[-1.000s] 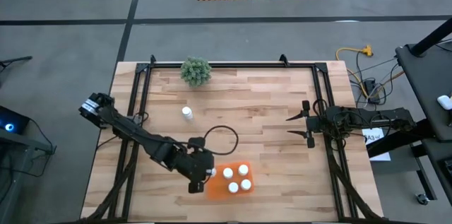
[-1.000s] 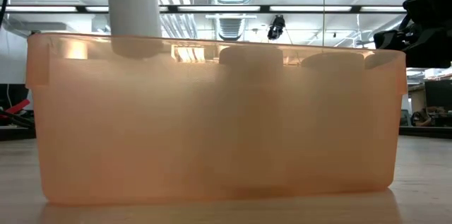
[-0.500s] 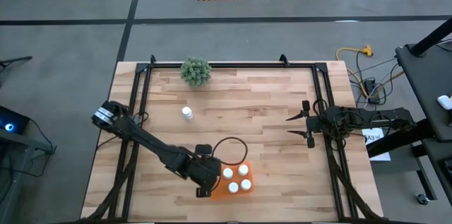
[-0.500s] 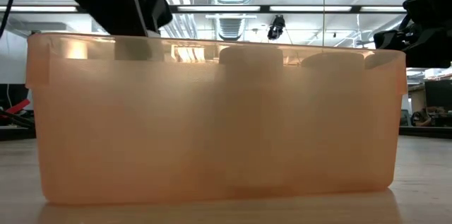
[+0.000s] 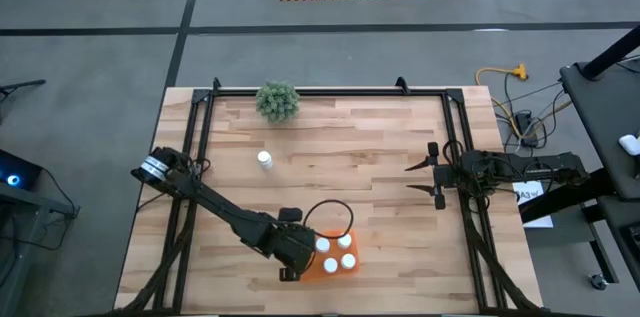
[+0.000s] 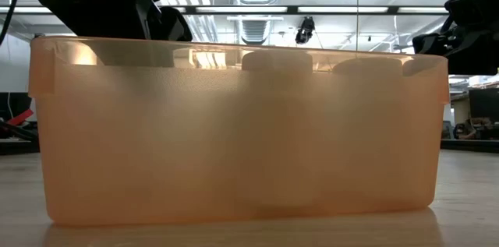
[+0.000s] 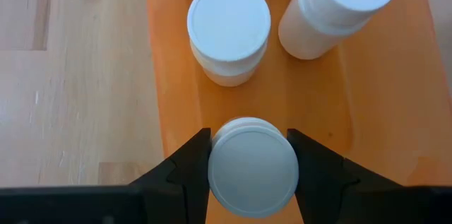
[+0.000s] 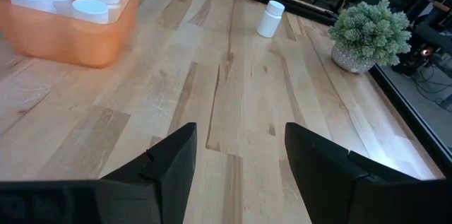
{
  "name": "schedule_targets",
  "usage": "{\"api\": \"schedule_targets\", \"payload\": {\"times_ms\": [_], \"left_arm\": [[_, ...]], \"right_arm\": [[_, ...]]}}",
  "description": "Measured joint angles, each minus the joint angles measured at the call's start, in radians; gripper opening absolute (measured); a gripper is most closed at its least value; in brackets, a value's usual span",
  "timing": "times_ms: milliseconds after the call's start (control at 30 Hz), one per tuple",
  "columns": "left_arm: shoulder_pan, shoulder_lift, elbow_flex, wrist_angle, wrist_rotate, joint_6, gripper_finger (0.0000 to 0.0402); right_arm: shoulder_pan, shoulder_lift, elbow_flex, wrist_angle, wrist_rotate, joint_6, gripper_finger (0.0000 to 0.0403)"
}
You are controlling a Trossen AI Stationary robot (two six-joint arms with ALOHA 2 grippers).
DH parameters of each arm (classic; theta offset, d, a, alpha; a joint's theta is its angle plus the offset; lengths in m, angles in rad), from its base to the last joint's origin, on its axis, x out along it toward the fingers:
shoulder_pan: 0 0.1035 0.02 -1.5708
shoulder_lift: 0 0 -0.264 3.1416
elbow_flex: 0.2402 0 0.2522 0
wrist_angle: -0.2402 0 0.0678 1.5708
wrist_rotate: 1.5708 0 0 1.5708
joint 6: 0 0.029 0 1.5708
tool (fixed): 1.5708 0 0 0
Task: Pick and place pill bottles into a basket
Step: Put the bottom pill bottle into the bin, then put the pill bottle into the bin
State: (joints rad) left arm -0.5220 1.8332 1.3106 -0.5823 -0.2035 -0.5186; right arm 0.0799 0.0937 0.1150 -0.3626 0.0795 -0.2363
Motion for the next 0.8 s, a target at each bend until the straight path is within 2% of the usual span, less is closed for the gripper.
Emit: {"api": "schedule_targets", "payload": {"times_ms": [133,267,367,667,800], "left_arm": [[0.000,0.000,0.000,0.000,0.000,0.000,0.0150],[0.000,-0.001,0.000,0.000,0.000,0.000,0.0217],[0.000,-0.003,0.007,-0.002,0.000,0.000,0.0248],[0.000,-0.085,0.036,-0.026,-0.001,0.032,0.0261],[-0.001,-0.168,0.023,-0.112,-0.079,0.038,0.0262]], "right_arm": [[0.000,0.000,0.000,0.000,0.000,0.000,0.0206],[0.000,0.000,0.000,0.000,0.000,0.000,0.0206],[0.000,0.000,0.000,0.000,0.000,0.000,0.0206],[0.000,0.000,0.000,0.000,0.000,0.000,0.0206],[0.000,0.000,0.000,0.000,0.000,0.000,0.0206]]}}
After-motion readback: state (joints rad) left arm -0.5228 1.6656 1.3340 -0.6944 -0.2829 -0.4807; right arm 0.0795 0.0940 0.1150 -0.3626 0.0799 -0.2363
